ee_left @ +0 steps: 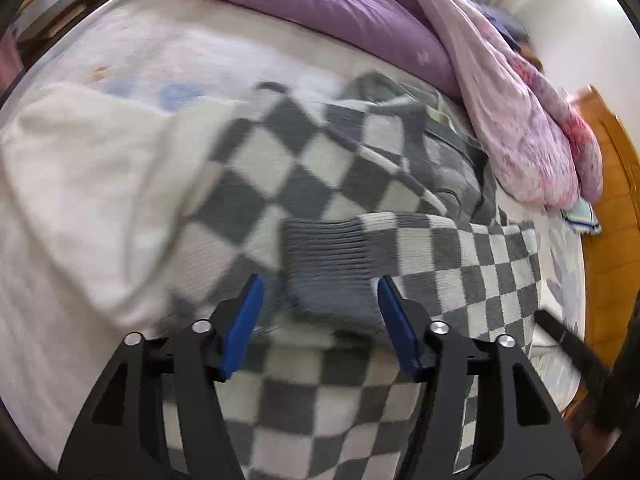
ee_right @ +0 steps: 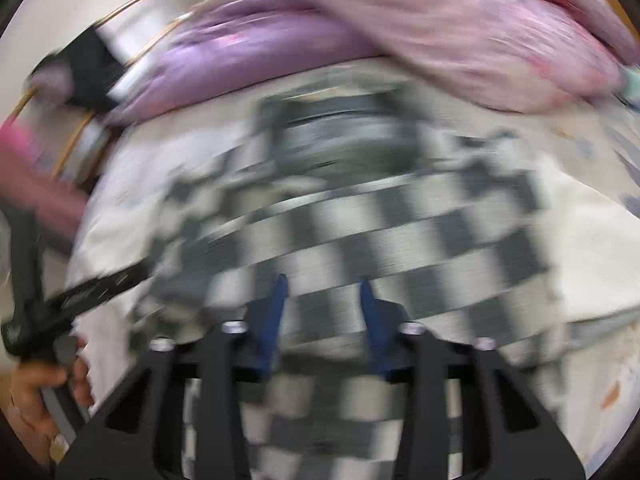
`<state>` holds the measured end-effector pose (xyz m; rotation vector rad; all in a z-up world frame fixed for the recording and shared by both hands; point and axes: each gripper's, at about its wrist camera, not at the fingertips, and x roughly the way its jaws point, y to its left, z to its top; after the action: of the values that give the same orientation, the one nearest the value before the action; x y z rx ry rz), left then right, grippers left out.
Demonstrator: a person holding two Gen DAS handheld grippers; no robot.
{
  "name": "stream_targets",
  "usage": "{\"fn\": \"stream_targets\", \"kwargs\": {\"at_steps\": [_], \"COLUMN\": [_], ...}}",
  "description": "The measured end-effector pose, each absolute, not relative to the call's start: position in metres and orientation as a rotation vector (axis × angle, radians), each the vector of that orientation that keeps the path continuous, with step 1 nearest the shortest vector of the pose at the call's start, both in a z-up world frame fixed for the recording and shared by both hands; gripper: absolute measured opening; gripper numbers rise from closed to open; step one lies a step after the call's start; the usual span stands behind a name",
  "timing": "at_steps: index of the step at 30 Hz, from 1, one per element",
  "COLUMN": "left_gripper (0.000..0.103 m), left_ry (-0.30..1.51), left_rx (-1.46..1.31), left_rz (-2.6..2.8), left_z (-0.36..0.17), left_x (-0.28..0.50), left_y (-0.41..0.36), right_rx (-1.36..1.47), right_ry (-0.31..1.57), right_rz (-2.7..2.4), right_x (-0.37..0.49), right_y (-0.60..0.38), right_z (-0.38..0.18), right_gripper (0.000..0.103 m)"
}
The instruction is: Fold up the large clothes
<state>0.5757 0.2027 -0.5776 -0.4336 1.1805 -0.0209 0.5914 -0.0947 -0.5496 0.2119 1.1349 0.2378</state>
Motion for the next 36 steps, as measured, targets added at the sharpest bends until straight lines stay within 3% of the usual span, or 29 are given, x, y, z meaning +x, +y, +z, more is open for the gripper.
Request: {"fn": "stream_targets", "kwargs": {"at_steps": [2,7,13,16,19,22,23,30,36], "left_gripper": [0.062,0.062,0.066,0.067,0.068,0.068,0.068,0.068,0.067], "left_ry": [1.218,1.296,1.333,1.327,1.279,1.238,1.233,1.315,1.436], "left_rx": [-0.399,-0.292,-0.238,-0.284,-0.345,-0.381,-0.393,-0.396,-0.337], "left_rz": [-0.043,-0.058,-0.063,-0.093,-0.090,-0.014,0.010,0.119,0.080], "left_z": [-0.589,-0.624,-0.642,-0.629,-0.607,-0.591,-0.589,-0.616,-0.652], "left_x": [0.591,0.616,0.630,0.634,0.641,0.662,0.669,0.746,0.784], "left_y": [0.185,0.155,0.140,0.146,0.171,0.215,0.227,0.289,0.275], "right_rx": [0.254,0.242,0.403,0.440,0.433,0.415,0.388,0.365,0.414], "right_ry": [1.163,1.332,1.428,1.471,1.423,1.345,1.322,1.394,1.501], "right_rz": [0.157,0.011,-0.010,-0.001,0.048,0.052,0.040,-0.016,-0.045], "right_x": [0.611,0.638,0.650,0.657,0.664,0.686,0.698,0.775,0.803], "right_y": [-0.128,-0.198,-0.240,-0.243,-0.243,-0.250,-0.253,-0.258,-0.260], "right_z": [-0.560,-0.622,-0.670,-0.656,-0.620,-0.590,-0.583,-0.605,-0.642], "right_gripper": [0.009,0.000,0.000,0.000,0.008,0.038,0.042,0.048,0.049]}}
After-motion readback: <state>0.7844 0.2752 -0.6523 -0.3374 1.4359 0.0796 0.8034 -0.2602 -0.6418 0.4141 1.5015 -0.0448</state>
